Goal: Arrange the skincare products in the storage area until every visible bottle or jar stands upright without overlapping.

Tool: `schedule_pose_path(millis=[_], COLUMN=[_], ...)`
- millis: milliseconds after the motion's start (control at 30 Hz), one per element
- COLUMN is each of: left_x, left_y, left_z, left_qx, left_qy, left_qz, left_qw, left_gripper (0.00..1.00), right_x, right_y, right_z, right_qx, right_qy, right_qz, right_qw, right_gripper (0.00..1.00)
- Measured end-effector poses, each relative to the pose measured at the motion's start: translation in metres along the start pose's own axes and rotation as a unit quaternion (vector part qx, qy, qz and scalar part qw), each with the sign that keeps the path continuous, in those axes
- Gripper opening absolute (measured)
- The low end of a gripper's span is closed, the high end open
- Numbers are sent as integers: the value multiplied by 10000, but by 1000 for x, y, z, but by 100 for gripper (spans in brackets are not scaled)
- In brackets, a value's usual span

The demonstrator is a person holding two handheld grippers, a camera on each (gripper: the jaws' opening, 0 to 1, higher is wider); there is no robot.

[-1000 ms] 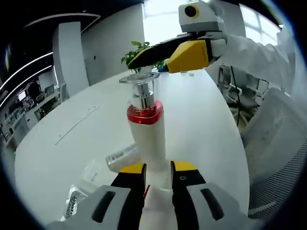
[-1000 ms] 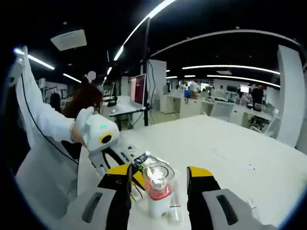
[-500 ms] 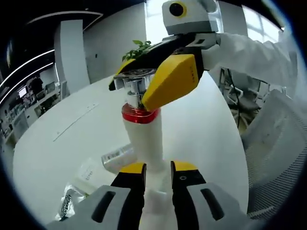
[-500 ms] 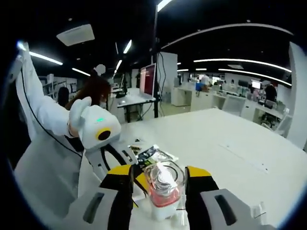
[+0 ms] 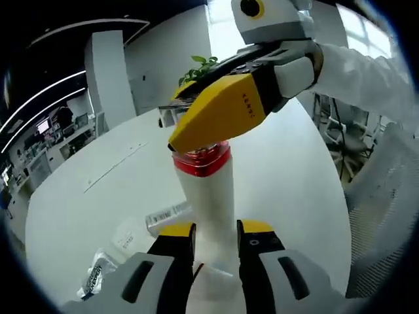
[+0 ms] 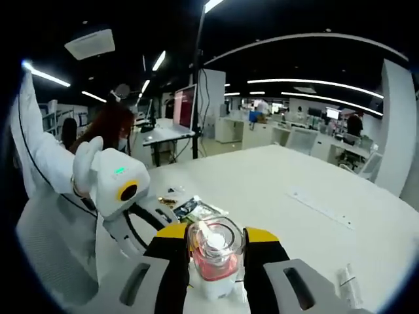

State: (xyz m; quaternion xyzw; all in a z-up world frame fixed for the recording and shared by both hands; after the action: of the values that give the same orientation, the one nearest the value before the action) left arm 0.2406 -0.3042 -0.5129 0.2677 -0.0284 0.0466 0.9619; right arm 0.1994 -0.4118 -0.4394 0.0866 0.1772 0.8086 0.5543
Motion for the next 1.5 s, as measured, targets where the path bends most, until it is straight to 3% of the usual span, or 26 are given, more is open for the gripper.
schedule_pose_path(millis=[233, 333, 400, 633, 700, 800, 900, 1033, 1133, 1367, 1500], left_x=[-12, -19, -18, -18, -20, -17, -18, -13, -9, -3, -5], left_y=[-8, -16, -22, -29, -30, -29, -28, -23, -22, -20, -17], left_z=[7, 9, 10, 23, 23, 20, 19, 16, 15, 14, 14], left_qx=[-184, -231, -216, -529, -491, -579, -587, -562, -567, -402, -410], left_qy=[71, 82, 7, 39, 131, 162, 24, -163, -305, -723, -852], left_qz=[64, 96, 267, 660, 561, 330, -127, -689, -984, -1750, -2044], left_qw=[9998, 9997, 9994, 9964, 9971, 9976, 9982, 9959, 9931, 9811, 9743], left_gripper=[45, 48, 50, 36, 34, 32, 30, 29, 29, 29, 29], right_x=[17, 22, 25, 31, 31, 30, 30, 22, 18, 9, 13], right_y=[5, 6, 5, 9, 8, 9, 15, 23, 30, 35, 24], right_z=[0, -2, -2, -3, -2, -3, -2, 3, 5, 2, 0], right_qx=[13, -61, -55, -169, -160, -123, -211, -614, -620, -675, -444], right_qy=[-234, -361, -346, -334, -276, -88, 89, -247, -187, 314, 570], right_qz=[-868, -1338, -1452, -1684, -1714, -1388, -1071, -528, -139, 899, 1428], right_qw=[9959, 9903, 9888, 9850, 9847, 9902, 9940, 9964, 9978, 9932, 9871], right_gripper=[23, 23, 23, 23, 23, 23, 22, 25, 30, 27, 30])
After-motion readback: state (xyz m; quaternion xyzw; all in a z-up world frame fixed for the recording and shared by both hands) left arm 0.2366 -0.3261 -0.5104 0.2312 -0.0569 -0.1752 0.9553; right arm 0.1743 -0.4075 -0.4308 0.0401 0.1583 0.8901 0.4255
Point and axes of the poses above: the point that each gripper's makers call its tool centre point, and the gripper's own axes: y roughly backward along the fingers, x roughly to its left, z roughly out of its top, the point moved 8 cm from there along y, roughly backward along the fingers, and after that the axes turned 2 degrees about y, right-handed, at the moved point
